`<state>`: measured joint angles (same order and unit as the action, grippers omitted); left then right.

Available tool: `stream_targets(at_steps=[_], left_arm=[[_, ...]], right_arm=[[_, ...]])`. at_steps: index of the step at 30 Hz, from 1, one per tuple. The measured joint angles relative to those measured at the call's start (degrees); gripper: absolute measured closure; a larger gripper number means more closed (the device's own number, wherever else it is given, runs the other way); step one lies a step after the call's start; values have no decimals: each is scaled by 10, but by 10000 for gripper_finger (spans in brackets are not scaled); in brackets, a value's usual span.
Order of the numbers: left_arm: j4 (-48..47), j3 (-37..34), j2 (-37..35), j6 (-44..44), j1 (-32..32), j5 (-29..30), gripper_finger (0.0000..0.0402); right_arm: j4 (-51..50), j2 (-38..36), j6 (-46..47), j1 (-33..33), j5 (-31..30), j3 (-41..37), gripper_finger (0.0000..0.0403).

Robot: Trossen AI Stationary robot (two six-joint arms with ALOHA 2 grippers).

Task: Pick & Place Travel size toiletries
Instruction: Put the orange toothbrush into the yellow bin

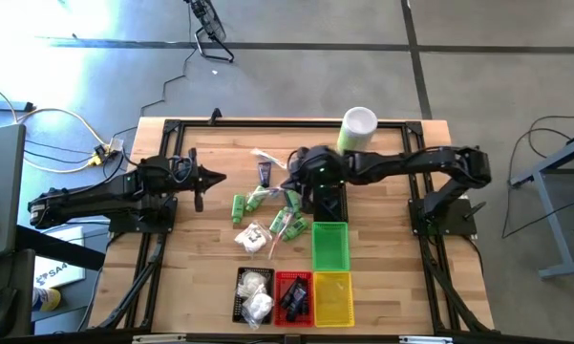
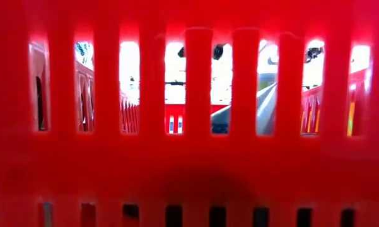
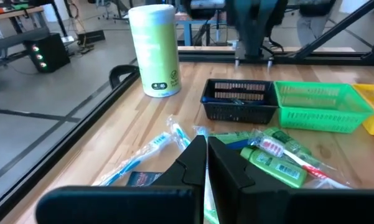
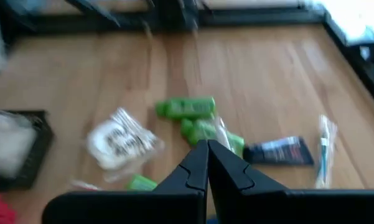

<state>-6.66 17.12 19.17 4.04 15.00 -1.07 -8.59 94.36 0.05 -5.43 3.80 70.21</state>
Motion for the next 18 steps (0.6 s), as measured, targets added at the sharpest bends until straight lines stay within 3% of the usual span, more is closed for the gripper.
stream_targets(at_steps=[4, 14, 18], left_arm=[[0, 0, 0, 1, 0, -4, 390], [5, 0, -6, 1, 0, -3, 390], [2, 1, -7, 2, 0, -3, 390]], right_arm=[[-65, 47, 4, 18, -41, 45, 401], [-153, 102, 36, 32, -54, 126, 400], [-189, 115, 33, 32, -33, 127, 400]])
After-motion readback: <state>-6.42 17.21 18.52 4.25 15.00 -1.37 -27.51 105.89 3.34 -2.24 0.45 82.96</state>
